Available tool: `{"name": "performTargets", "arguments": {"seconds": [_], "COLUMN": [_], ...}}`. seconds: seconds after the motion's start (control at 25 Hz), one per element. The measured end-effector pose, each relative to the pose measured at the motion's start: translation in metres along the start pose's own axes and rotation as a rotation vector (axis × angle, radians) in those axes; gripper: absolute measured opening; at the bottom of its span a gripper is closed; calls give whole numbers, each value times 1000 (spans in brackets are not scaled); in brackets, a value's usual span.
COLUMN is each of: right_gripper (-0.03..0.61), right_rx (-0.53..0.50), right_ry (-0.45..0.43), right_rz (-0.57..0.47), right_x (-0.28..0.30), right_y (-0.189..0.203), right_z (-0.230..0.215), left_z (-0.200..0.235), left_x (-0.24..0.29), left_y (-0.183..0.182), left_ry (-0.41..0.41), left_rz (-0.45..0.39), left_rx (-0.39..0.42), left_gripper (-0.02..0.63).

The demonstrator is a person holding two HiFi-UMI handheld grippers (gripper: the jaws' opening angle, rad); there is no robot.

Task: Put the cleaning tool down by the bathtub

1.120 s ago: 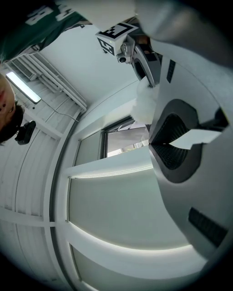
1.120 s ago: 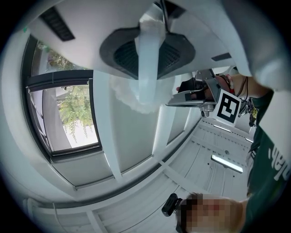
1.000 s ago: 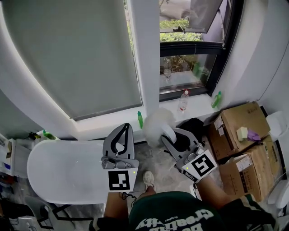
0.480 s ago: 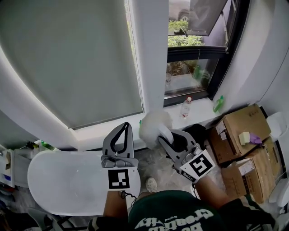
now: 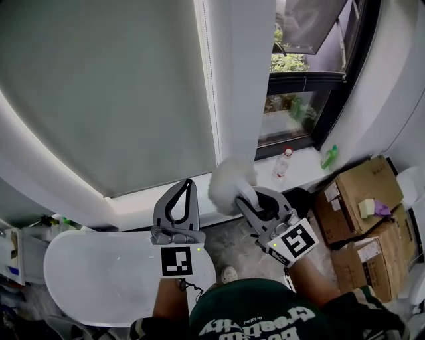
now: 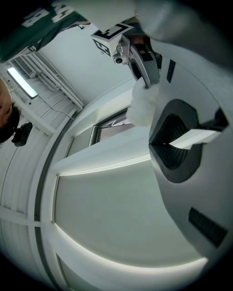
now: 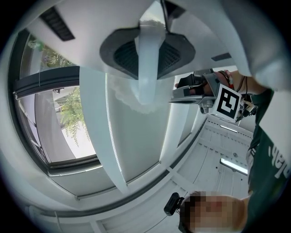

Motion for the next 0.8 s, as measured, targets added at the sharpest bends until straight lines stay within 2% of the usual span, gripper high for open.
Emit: {"name": "performTargets", "arguments": {"seconds": [0.28,0.48,0.56,0.68,0.8], "right_gripper": [94,94,94,92,92], "right_rx": [23,26,30,38,34], "right_ry": [8,10,15,6,-2], "right_rz": [25,23,33,65,75], "right_x": [25,40,44,47,48], "right_y": [15,19,21,29,36], "right_z": [-3,4,6,11,13], "left_z": [34,49,54,60,60], "left_x": [16,17,17,16,16], "left_y": [12,23,28,34,38], "left_ry": [-10,-4,-5,-14,-13], "left_rz": [-3,8,15,25,33], "left_rx": [-52,-54,-34,40,29], "left_gripper": [9,9,9,9,9]}}
Point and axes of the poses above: the fingertips, and each gripper's own axes: x forward along the fingers, z to its left, y out of its underside, the point moved 1 cm from there along -x, backward along the fingers, and after that the axes turned 15 degrees about -x, right-handed, at the moved point
